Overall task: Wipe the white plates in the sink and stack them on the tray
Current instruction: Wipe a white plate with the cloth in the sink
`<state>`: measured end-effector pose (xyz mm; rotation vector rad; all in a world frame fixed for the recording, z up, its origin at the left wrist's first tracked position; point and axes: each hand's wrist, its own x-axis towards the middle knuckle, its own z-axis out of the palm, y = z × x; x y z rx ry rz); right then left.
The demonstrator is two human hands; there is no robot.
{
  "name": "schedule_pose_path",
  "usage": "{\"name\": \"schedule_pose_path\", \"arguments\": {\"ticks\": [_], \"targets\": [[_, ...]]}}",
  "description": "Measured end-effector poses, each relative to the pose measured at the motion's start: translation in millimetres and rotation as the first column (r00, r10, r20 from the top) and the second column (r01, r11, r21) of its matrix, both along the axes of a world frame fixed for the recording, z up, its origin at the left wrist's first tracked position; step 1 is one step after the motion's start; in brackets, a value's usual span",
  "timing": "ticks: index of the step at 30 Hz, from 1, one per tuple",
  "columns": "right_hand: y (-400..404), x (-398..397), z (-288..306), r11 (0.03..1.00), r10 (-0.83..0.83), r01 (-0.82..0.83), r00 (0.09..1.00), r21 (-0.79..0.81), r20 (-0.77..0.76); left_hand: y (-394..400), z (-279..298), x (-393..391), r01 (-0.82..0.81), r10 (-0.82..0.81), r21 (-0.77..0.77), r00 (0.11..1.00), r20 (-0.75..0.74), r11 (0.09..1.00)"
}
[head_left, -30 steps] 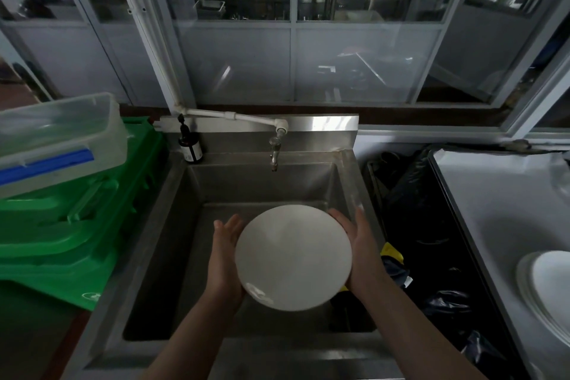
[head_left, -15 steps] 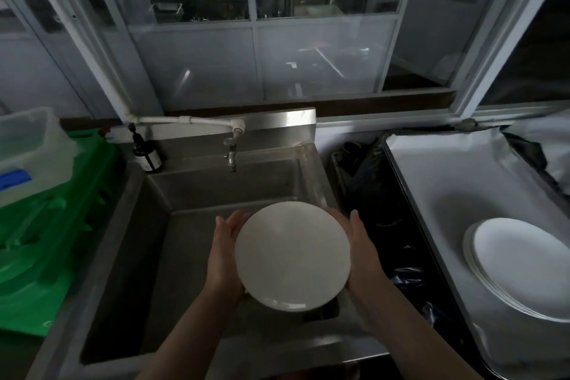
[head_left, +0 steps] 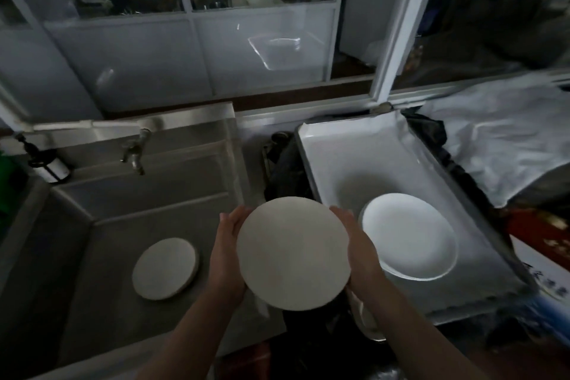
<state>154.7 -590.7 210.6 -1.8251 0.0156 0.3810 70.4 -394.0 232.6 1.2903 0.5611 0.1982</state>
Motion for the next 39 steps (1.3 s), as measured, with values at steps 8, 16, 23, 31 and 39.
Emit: {"name": "schedule_pose_path", "arguments": {"ticks": [8, 16, 23, 31, 39], "targets": [[-100, 26, -1, 0.982, -0.131, 0.135, 0.991, 0.133, -0.038, -94, -24, 47, 0.035, -0.035, -0.029, 0.999, 0.002, 0.999], [-173, 56, -18, 0.935, -0.303, 0.300, 0.953, 0.187, -0.015, -162, -63, 98, 0.183, -0.154, 0.409, 0.983, -0.103, 0.894], [-205, 77, -38, 0.948, -0.290, 0.283, 0.956, 0.143, 0.032, -202, -55, 118, 0.208, -0.177, 0.332, 0.977, -0.122, 0.920], [-211, 97, -58, 0.956, -0.284, 0.280, 0.958, 0.091, 0.036, -213, -62, 135, 0.232, -0.191, 0.322, 0.969, -0.155, 0.918], [-210, 111, -70, 0.963, -0.268, 0.267, 0.962, 0.031, 0.059, -215, -77, 150, 0.198, -0.154, 0.313, 0.975, -0.162, 0.929]]}}
